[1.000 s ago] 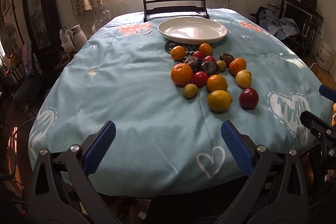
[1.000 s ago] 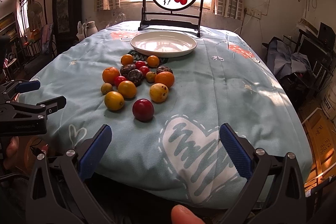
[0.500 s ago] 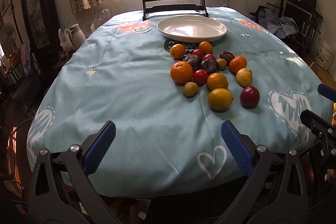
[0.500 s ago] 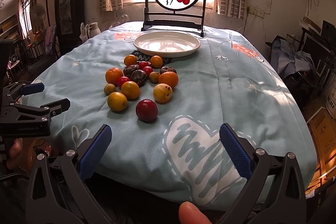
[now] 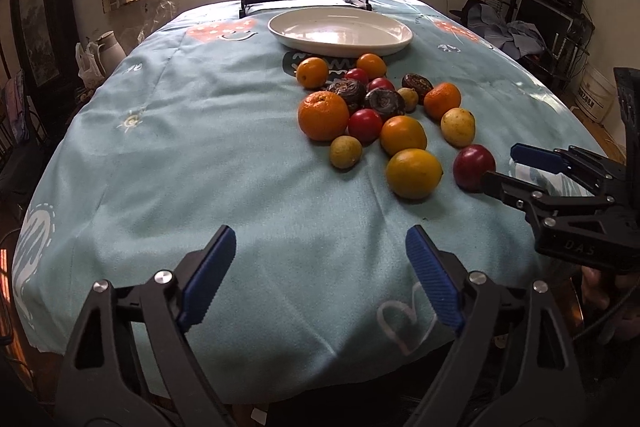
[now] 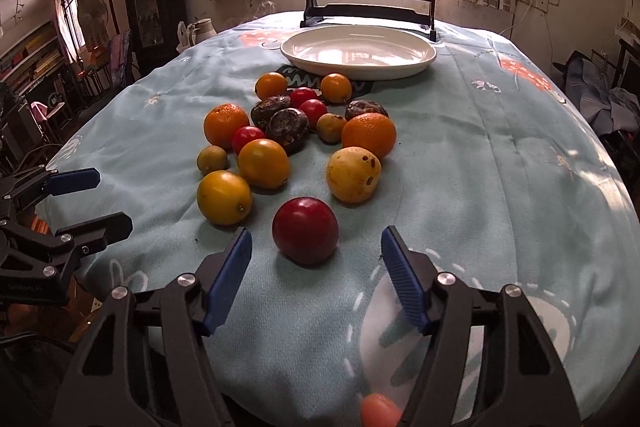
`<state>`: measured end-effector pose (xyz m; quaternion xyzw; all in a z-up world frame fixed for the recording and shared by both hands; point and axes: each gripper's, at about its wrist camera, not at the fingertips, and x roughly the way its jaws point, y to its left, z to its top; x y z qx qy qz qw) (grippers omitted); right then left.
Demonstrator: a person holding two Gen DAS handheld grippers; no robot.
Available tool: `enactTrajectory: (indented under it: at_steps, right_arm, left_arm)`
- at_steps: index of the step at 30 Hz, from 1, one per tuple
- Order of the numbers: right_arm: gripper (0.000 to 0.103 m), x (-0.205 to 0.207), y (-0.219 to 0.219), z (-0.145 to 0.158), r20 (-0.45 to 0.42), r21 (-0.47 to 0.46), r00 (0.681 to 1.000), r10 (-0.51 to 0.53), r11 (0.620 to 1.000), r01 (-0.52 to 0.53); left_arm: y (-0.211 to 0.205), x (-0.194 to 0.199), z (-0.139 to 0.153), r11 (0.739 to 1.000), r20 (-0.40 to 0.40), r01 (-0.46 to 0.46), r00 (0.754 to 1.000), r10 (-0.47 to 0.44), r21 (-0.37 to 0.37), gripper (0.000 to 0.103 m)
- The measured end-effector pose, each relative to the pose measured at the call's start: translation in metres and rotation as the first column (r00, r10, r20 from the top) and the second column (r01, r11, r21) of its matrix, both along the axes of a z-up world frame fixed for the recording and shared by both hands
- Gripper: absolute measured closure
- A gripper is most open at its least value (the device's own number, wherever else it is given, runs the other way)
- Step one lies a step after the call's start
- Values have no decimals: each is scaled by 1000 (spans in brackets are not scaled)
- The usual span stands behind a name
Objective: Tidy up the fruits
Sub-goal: 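Grasp the red plum with the right tool while the left tool grasps a yellow lemon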
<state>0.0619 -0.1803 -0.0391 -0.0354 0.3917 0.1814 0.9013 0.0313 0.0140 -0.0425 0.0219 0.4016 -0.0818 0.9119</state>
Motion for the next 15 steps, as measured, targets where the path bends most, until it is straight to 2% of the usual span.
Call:
enactTrajectory:
  at_steps: [6,7,8,10,12,14,15]
  right_arm:
    - [46,17,5,-16,-51,2,999,-1,1000,1]
    - [52,17,5,-17,-51,7,999,7,1000,-6]
    - [63,17,5,-17,-53,22,998,20,1000,-19]
    - [63,16,4,-16,-54,31,998,23,999,-22]
    - [64,11,3,-14,-36,17,999,18,1000,-17]
    - [64,7,-4,-11,-28,26,1000,7,1000,-7]
    - [64,5,-8,-10,-27,35,1000,0,999,0]
  left_arm:
    - [-7,11,-6,998,-13,63,998,-63,-30,23]
    - [-9,13,-6,996,-12,77,997,-77,-34,23]
    - [-12,15,-6,995,-10,88,996,-88,-38,23]
    - [-19,21,-6,994,-8,107,994,-107,-39,27]
    - [-26,27,-7,989,-19,138,990,-139,-52,39]
    - [-32,33,-9,983,-32,168,985,-171,-72,45]
    - [-36,35,-9,981,-36,180,982,-183,-79,45]
